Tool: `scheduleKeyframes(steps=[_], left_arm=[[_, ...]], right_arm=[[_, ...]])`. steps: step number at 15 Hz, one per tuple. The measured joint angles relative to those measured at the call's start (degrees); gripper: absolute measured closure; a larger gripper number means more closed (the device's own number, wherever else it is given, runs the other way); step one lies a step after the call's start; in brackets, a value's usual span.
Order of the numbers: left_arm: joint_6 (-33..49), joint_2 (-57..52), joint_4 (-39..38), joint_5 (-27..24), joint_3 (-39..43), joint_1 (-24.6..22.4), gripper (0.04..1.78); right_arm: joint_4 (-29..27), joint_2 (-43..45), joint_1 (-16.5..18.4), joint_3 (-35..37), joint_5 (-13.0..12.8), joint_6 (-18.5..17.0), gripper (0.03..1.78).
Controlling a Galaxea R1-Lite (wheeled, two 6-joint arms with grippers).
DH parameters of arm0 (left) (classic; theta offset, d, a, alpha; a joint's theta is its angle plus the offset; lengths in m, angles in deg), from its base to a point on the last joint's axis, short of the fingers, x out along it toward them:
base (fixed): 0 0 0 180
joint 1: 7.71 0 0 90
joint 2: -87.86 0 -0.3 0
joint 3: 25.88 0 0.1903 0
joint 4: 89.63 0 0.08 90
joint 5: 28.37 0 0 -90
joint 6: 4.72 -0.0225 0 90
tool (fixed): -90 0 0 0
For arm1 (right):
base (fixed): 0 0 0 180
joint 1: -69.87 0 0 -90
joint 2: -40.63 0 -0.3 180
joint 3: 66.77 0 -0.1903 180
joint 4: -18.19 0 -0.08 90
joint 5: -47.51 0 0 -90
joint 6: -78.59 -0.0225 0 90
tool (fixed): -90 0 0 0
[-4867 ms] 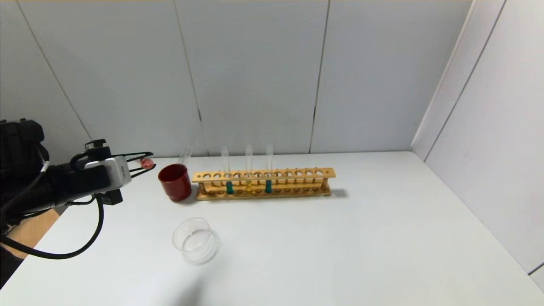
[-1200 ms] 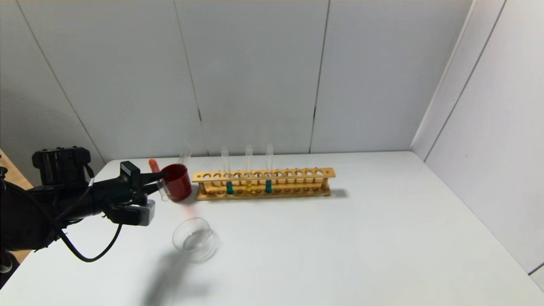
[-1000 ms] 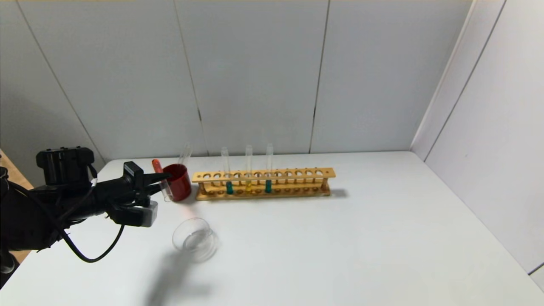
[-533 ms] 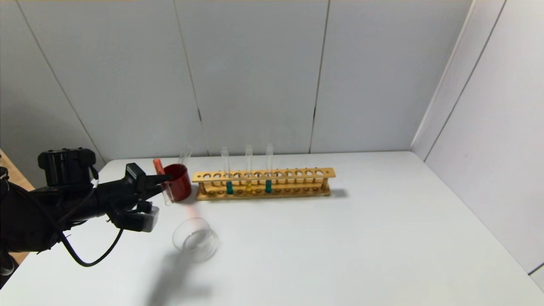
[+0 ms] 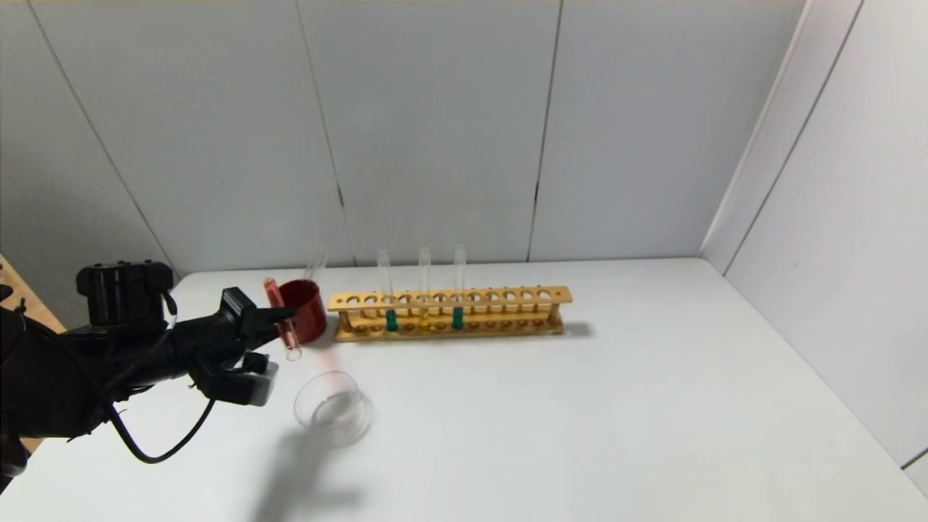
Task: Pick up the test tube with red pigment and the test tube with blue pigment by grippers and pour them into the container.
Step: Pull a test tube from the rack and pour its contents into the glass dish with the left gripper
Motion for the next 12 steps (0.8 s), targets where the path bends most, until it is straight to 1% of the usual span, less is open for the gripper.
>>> scheduleKeyframes(steps=[12], left_arm=[[-3.97,0.96,-0.35,3.36,-0.07,0.89,1.51]], right_arm=[[0.00,0.00,0.00,0.00,0.00,0.02,0.06]])
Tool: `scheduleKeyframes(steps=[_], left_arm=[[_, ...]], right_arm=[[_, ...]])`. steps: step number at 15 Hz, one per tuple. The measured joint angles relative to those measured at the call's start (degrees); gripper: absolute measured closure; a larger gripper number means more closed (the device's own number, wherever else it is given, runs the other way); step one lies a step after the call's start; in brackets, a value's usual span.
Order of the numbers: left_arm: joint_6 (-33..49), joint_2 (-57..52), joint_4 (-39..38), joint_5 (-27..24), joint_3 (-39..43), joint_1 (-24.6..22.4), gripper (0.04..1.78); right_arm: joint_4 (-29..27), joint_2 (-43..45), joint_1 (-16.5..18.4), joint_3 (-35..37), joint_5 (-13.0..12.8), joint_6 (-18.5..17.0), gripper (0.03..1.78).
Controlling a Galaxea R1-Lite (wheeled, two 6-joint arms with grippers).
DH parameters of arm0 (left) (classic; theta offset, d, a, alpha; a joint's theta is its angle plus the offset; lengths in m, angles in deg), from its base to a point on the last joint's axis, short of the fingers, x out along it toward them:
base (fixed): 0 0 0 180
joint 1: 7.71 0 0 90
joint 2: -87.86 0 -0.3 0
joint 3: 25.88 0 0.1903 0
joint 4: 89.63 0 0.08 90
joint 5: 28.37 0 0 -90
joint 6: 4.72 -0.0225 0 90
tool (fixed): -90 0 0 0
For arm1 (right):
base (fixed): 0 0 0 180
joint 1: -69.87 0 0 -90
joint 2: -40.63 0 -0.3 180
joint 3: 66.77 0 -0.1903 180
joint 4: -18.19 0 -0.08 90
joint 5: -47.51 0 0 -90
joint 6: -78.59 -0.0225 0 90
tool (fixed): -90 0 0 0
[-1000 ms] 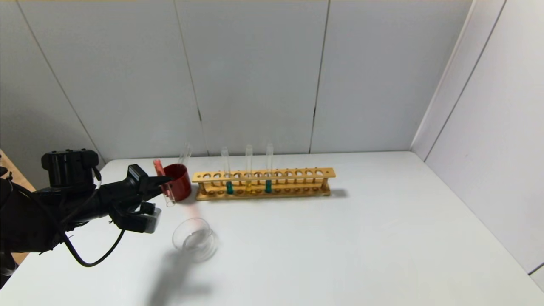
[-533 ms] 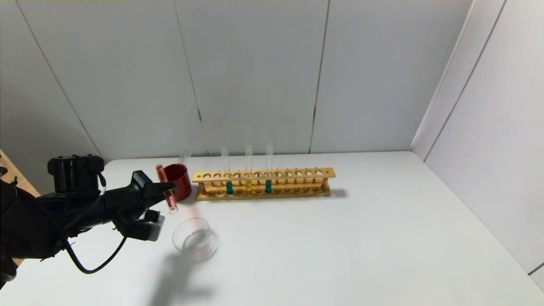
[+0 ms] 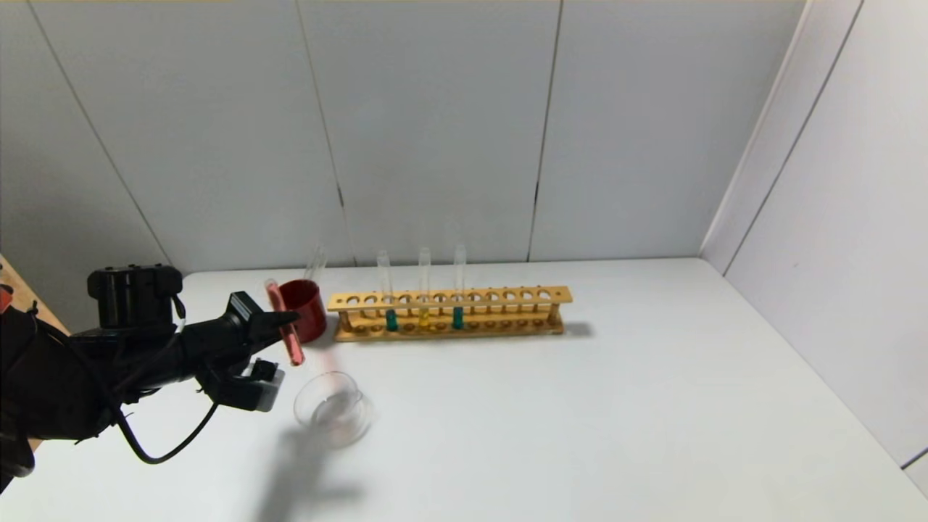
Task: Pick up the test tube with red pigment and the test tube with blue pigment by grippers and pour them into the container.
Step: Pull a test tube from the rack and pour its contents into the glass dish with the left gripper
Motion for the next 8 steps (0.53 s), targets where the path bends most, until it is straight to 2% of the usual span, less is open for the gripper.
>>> scheduleKeyframes(steps=[8], left_arm=[[-0.60,0.24,0.00,0.12,-0.06,0.07,1.51]], right_arm=[[0.00,0.00,0.00,0.00,0.00,-0.02,0.06]])
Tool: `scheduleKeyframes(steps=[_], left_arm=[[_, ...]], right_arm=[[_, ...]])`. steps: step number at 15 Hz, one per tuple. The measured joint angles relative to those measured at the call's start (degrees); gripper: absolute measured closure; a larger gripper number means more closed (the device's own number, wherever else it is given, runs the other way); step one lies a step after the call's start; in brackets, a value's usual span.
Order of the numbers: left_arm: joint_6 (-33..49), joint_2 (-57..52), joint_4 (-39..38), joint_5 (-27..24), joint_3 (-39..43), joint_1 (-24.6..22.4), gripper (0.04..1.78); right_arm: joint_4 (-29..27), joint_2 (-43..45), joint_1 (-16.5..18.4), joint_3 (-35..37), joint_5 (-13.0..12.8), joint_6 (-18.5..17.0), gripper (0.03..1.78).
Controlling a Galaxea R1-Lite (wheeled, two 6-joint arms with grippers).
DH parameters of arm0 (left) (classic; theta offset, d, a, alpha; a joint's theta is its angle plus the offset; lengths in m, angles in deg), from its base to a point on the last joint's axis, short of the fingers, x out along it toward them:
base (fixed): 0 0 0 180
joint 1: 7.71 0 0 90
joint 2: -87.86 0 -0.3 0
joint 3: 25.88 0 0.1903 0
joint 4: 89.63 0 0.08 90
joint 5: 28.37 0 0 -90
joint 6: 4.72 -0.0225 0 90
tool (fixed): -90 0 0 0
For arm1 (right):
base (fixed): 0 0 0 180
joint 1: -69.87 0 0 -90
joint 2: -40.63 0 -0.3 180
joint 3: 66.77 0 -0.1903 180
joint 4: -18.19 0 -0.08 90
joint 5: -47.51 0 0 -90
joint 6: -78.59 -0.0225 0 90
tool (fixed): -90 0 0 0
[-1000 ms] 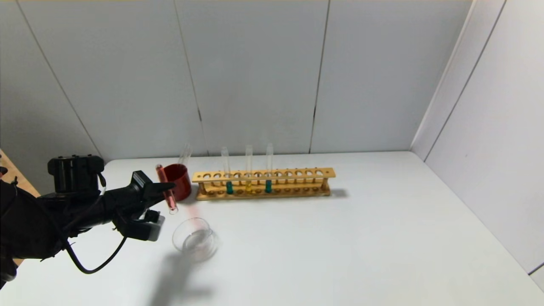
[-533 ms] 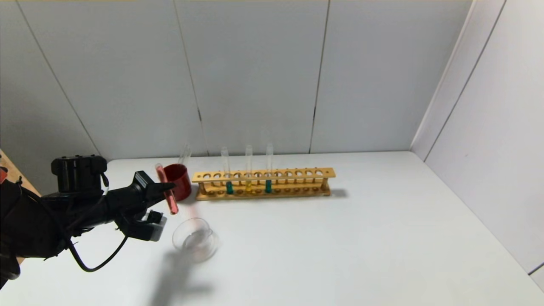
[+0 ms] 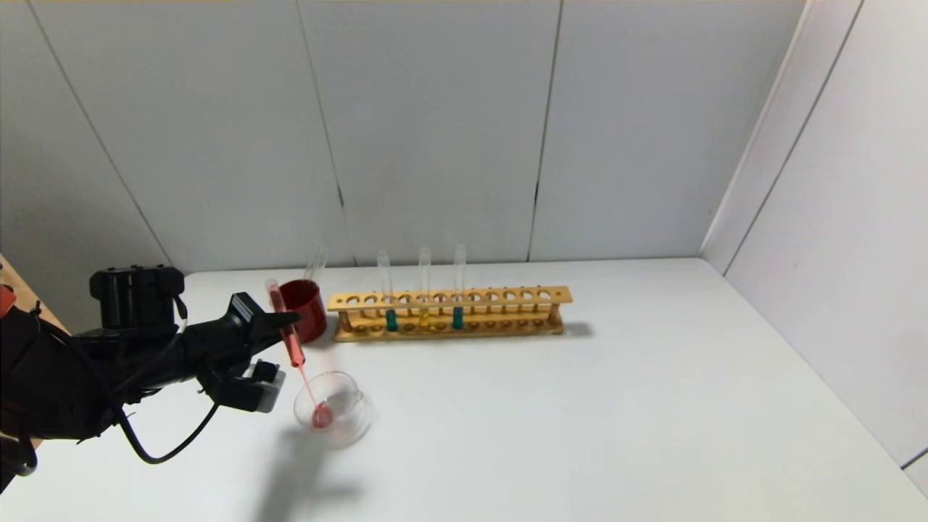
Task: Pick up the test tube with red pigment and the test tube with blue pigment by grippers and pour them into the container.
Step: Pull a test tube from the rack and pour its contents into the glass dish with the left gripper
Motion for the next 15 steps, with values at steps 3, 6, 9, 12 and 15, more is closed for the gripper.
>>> scheduleKeyframes(steps=[3,6,9,12,15], left_arm=[[-0.83,0.00,0.02,-0.01,0.02,0.02,1.51],[-0.96,-0.02,0.10,0.02,0.20,0.48,1.51],[-2.18,-0.02,0.27,0.21,0.22,0.91,1.51],[-2.67,-0.02,-0.09,0.84,0.06,1.35,1.51],[-3.83,-0.18,-0.20,1.71,0.00,1.55,1.51]], right_arm=[[0.00,0.00,0.00,0.00,-0.02,0.02,0.06],[0.00,0.00,0.00,0.00,0.00,0.00,0.06],[0.00,0.00,0.00,0.00,0.00,0.00,0.06],[0.00,0.00,0.00,0.00,0.00,0.00,0.06],[0.00,0.00,0.00,0.00,-0.02,0.00,0.06]])
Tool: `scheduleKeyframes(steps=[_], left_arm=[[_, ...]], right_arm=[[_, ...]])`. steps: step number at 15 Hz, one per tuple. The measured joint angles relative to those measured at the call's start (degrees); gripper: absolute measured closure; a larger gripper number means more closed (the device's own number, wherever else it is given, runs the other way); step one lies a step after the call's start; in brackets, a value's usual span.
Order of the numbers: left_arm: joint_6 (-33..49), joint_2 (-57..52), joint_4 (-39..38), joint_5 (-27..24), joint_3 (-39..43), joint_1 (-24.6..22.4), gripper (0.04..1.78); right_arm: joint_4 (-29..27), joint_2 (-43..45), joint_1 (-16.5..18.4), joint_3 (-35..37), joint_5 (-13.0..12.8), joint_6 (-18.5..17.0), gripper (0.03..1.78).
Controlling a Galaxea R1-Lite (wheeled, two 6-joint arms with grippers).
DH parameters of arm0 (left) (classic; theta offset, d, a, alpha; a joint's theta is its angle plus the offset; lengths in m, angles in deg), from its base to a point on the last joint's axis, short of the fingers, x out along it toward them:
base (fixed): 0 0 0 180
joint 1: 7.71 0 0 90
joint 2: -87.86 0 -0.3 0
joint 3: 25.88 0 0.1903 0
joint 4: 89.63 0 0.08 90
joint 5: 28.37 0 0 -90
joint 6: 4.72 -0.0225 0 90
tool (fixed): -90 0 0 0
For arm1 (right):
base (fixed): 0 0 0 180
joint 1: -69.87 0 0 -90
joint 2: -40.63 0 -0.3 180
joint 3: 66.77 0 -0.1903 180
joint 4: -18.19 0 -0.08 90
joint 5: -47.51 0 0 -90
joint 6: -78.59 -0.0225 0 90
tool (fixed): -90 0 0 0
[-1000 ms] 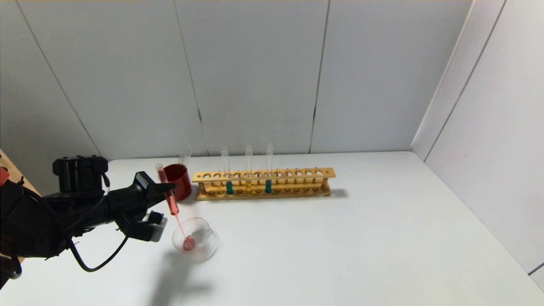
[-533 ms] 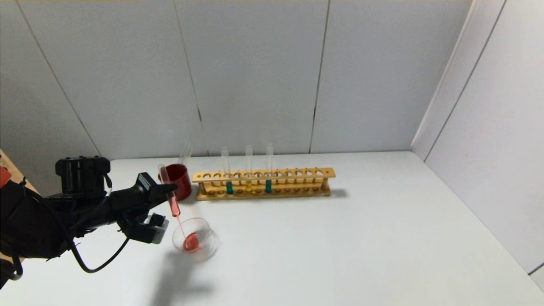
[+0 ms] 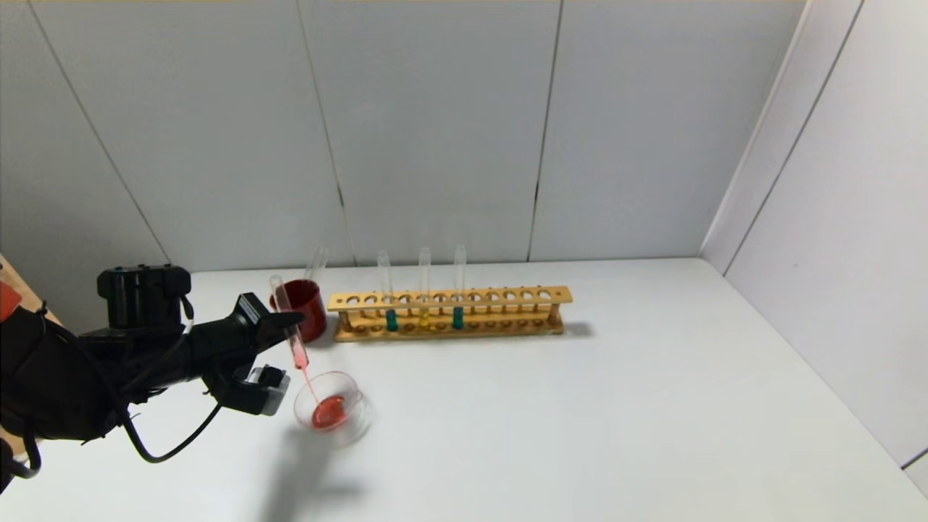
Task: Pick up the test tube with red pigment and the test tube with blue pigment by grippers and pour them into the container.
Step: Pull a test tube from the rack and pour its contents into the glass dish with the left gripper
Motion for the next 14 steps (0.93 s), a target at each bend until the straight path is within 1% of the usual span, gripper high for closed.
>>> scheduleKeyframes(steps=[3,7,14], left_arm=[[-1.48,-0.30,0.00,0.30,0.00,0.33,1.51],[-2.43,-0.80,0.02,1.95,0.05,1.50,1.51],[-6.62,-2.73,0.00,1.82,-0.24,2.13,1.51]], right_arm=[[0.00,0.00,0.00,0.00,0.00,0.02,0.06],[0.00,0.00,0.00,0.00,0.00,0.00,0.06],[0.00,0.00,0.00,0.00,0.00,0.00,0.06]])
